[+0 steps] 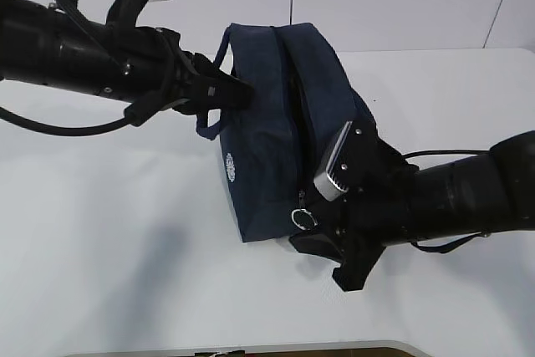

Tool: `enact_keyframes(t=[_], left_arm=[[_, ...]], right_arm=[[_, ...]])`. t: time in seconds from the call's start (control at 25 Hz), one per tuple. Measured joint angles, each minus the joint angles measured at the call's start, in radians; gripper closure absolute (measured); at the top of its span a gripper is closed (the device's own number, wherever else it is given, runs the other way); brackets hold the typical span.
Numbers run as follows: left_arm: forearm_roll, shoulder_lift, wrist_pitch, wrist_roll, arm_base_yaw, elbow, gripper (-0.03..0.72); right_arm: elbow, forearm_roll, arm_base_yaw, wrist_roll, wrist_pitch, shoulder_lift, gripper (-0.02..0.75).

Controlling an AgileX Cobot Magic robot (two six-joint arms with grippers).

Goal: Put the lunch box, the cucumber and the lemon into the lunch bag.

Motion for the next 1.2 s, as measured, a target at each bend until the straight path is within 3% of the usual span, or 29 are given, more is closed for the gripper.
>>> enact_keyframes(t=[0.92,1.0,1.2], left_arm=[[-0.001,0.000,0.001,0.000,0.000,0.000,0.687],[-0.001,0.000,0.001,0.000,0.000,0.000,0.687],[-0.001,0.000,0.001,0.000,0.000,0.000,0.687]], right_arm=[[-0.034,0.000,0.000,0.001,0.000,0.027,0.408],[-0.034,0.000,0.000,0.001,0.000,0.027,0.453],[-0.034,0.000,0.000,0.001,0.000,0.027,0.691]])
